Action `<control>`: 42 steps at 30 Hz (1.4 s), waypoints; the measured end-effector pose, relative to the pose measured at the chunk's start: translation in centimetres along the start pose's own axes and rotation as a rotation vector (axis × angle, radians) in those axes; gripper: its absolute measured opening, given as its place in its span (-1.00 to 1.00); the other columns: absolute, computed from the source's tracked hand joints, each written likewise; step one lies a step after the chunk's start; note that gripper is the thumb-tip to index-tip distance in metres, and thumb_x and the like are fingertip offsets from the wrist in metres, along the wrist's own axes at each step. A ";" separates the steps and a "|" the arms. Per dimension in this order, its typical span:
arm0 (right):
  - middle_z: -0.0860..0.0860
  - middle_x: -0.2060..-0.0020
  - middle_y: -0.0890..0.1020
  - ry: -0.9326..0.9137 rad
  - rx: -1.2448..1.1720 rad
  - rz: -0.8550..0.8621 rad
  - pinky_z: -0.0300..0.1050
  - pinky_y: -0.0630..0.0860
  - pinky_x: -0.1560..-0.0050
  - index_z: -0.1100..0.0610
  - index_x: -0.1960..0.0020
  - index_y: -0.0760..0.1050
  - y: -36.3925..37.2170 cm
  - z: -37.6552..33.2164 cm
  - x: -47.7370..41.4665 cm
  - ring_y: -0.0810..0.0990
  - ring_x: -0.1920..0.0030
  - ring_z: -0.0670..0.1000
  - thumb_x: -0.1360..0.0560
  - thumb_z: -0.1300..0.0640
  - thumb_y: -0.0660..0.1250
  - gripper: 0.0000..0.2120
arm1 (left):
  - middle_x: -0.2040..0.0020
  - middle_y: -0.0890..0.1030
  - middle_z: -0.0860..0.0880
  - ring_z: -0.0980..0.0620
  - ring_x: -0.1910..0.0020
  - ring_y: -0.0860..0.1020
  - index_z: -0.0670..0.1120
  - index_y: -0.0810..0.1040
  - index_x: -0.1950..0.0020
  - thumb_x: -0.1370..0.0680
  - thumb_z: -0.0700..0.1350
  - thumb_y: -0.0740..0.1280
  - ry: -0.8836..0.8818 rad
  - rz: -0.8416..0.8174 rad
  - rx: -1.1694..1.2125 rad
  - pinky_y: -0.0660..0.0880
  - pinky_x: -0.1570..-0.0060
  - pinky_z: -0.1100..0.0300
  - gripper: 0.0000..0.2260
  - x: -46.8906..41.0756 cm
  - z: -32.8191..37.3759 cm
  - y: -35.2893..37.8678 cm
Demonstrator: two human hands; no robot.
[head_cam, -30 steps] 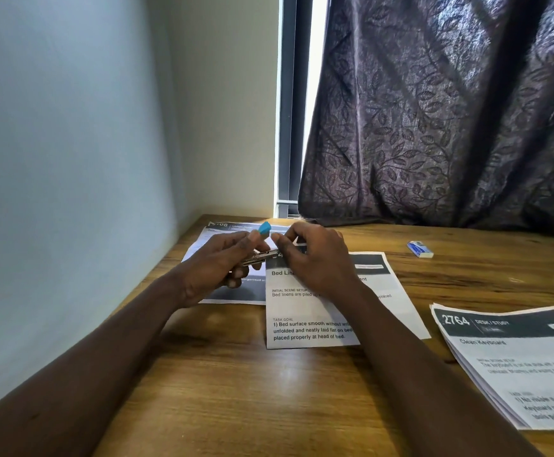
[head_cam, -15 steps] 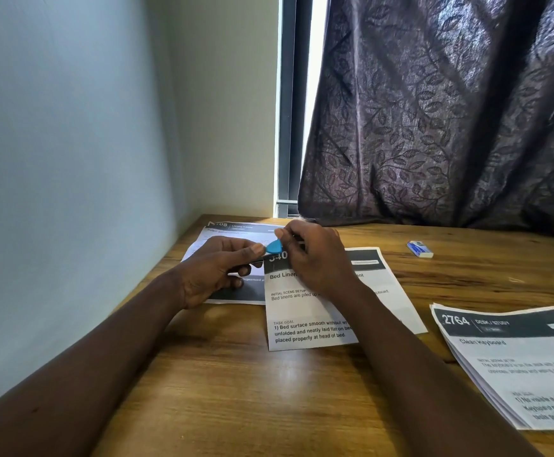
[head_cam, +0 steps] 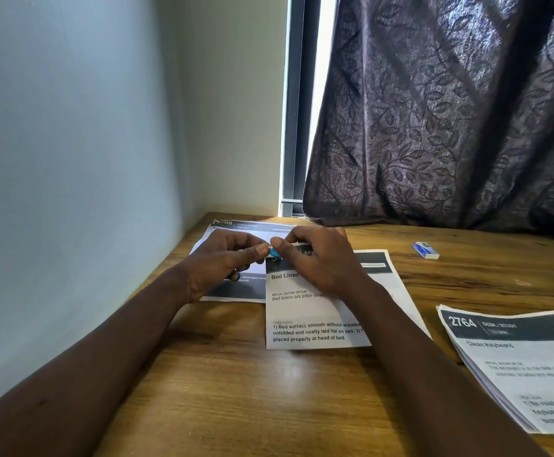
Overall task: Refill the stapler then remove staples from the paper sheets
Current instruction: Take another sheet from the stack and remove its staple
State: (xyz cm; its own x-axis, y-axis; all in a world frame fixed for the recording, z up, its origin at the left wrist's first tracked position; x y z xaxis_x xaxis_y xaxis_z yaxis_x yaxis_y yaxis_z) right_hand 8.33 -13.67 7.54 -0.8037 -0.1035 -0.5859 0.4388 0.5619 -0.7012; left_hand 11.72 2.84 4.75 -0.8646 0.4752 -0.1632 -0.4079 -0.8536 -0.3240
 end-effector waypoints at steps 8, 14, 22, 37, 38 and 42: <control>-0.18 0.38 0.57 -0.010 -0.117 0.004 -0.01 0.34 0.02 -0.07 0.24 0.60 0.4 -0.2 -0.2 0.51 0.27 -0.10 -0.56 -0.24 0.32 -0.68 | 0.22 0.68 0.05 0.10 0.28 0.47 -0.06 0.71 0.01 -0.48 0.14 0.34 0.110 0.025 -0.109 0.43 0.30 0.20 -0.68 -0.1 0.8 -0.1; -0.11 0.31 0.64 0.028 -0.258 0.100 0.14 0.51 0.00 -0.01 0.16 0.63 -0.5 0.4 0.1 0.61 0.23 -0.04 -0.59 -0.35 0.11 -0.49 | 0.26 0.65 0.06 0.08 0.30 0.45 -0.10 0.70 0.00 -0.51 0.12 0.36 0.131 0.098 0.023 0.43 0.29 0.18 -0.69 0.2 1.0 -0.5; -0.09 0.30 0.63 0.058 -0.186 0.133 0.26 0.49 -0.10 0.02 0.18 0.58 -1.0 1.2 0.1 0.59 0.20 0.03 -0.59 -0.16 0.12 -0.62 | 0.19 0.70 0.09 0.17 0.26 0.55 -0.01 0.73 0.05 -0.54 0.02 0.48 0.337 0.397 -0.306 0.52 0.19 0.06 -0.88 -0.2 1.1 -2.2; -0.09 0.30 0.56 -0.042 0.006 0.352 0.02 0.31 -0.08 -0.07 0.11 0.41 -4.3 -1.1 0.1 0.50 0.24 -0.04 -0.63 -0.04 0.12 -0.82 | 0.15 0.73 -0.05 0.03 0.29 0.60 -0.21 0.69 -0.01 -0.67 0.17 0.12 0.288 0.153 0.008 0.45 0.35 0.28 -0.48 2.0 3.4 1.2; -0.08 0.30 0.56 -0.056 0.043 0.375 0.04 0.31 -0.09 -0.06 0.10 0.42 -5.0 -1.5 0.1 0.49 0.23 -0.02 -0.62 -0.04 0.12 -0.82 | 0.14 0.74 -0.09 -0.01 0.27 0.64 -0.23 0.67 0.00 -0.68 0.07 0.20 0.261 0.112 0.057 0.50 0.35 0.28 -0.58 2.3 3.7 1.9; -0.10 0.10 0.58 -0.135 0.089 0.453 0.07 0.26 -0.26 -0.01 -0.19 0.49 -8.8 -3.0 1.7 0.51 0.02 -0.05 -0.61 -0.09 0.18 -0.75 | 0.10 0.75 -0.19 -0.17 0.15 0.74 -0.28 0.63 -0.01 -0.52 -0.15 0.41 0.231 0.141 0.197 0.68 0.26 0.10 -0.80 2.8 4.5 3.6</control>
State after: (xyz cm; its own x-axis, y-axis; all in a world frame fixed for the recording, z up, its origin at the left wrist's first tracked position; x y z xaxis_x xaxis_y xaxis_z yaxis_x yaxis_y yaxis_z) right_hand 1.90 -16.36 13.95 -0.4666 0.0267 -0.8841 0.7703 0.5036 -0.3913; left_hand 6.54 0.16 7.37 -0.8365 0.3657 -0.4081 -0.3569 -0.9287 -0.1006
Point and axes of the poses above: each hand's wrist, its own x-axis away from the middle knuckle, its own y-axis out of the palm, z = x × y, the point moved 7 cm from there along -x, towards the middle knuckle
